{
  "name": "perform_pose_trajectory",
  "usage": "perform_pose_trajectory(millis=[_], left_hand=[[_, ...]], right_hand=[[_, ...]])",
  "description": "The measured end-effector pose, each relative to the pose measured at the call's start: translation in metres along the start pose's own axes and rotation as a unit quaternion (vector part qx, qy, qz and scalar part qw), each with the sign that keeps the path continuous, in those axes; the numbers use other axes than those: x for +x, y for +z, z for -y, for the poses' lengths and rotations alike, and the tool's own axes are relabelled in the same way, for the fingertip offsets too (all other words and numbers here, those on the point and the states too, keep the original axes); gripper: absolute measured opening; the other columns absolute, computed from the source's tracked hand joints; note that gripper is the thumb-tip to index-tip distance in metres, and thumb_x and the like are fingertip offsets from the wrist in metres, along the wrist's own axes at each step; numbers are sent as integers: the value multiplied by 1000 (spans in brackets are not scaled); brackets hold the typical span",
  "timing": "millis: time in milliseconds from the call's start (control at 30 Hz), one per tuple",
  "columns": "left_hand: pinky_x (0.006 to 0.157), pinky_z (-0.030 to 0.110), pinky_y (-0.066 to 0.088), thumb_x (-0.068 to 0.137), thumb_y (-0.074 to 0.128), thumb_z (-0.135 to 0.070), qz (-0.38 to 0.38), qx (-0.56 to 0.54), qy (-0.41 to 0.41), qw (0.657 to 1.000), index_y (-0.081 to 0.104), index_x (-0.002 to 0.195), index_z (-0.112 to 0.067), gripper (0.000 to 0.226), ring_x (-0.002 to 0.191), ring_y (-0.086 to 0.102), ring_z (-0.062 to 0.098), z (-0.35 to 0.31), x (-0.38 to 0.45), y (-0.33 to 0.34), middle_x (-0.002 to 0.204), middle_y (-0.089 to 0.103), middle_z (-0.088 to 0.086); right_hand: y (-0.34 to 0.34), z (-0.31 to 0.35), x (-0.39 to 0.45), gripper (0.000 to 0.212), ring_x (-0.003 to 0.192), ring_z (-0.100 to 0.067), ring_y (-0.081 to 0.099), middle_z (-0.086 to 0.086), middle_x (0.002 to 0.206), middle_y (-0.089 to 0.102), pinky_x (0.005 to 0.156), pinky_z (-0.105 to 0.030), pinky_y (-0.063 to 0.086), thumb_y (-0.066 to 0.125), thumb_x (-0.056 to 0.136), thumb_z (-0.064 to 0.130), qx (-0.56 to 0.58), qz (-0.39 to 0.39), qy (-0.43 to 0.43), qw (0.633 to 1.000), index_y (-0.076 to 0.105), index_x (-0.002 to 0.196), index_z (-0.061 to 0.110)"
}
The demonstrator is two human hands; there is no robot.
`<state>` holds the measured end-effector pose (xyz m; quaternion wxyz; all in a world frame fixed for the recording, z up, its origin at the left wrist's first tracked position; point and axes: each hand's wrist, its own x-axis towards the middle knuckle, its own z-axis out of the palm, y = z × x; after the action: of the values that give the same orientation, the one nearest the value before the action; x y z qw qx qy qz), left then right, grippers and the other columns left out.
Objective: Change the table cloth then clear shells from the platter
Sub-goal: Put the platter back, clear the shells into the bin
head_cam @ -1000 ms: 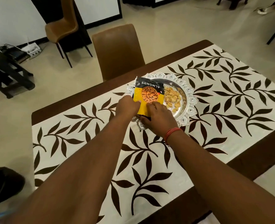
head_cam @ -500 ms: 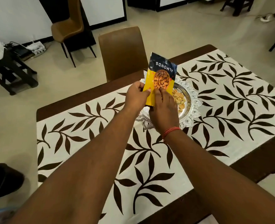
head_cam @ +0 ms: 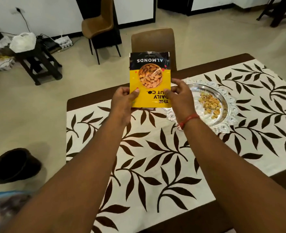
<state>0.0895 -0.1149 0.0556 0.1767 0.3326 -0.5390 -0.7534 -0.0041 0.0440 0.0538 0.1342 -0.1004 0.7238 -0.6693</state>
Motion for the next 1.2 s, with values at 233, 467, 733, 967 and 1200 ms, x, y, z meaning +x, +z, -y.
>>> perform_pose_trajectory(millis=[233, 467, 733, 967, 1200], left_hand=[[85, 69, 51, 79, 77, -39, -81, -39, -46, 995, 56, 93, -14, 36, 100, 67, 39, 50, -21, -95, 107, 70, 20], [81, 65, 55, 95, 64, -25, -180, -65, -142, 971, 53, 99, -12, 18, 98, 70, 37, 135, -41, -168, 112, 69, 17], [68, 41, 63, 95, 64, -17, -208, 79, -175, 959, 55, 109, -12, 17, 87, 74, 25, 182, -49, -172, 111, 70, 10], [67, 31, 60, 96, 61, -15, -174, 251, -157, 939, 57, 121, -16, 25, 87, 70, 18, 173, -36, -156, 115, 68, 2], [81, 43, 55, 92, 55, -29, -206, 510, -119, 827, 64, 114, -8, 31, 96, 63, 32, 171, -40, -156, 110, 67, 13]], right_hand=[[79, -51, -41, 37, 102, -23, 67, -4, 114, 68, 85, -47, 59, 51, 91, 4, 20, 52, 61, 997, 62, 113, 31], [72, -142, -66, 55, 99, -32, 70, -10, 115, 69, 76, -49, 61, 42, 90, -7, 33, 31, 183, 982, 59, 128, 30], [34, -202, -86, 50, 94, -18, 64, -8, 125, 62, 66, -23, 53, 48, 95, -2, -134, 77, 199, 968, 50, 139, 21], [42, -197, -79, 47, 117, -33, 57, -15, 130, 60, 99, -43, 48, 51, 90, 6, -296, 106, 142, 939, 55, 136, 13], [33, -182, -86, 45, 115, -40, 52, -19, 132, 48, 95, -44, 46, 51, 92, 19, -484, 140, 58, 862, 50, 136, 11]])
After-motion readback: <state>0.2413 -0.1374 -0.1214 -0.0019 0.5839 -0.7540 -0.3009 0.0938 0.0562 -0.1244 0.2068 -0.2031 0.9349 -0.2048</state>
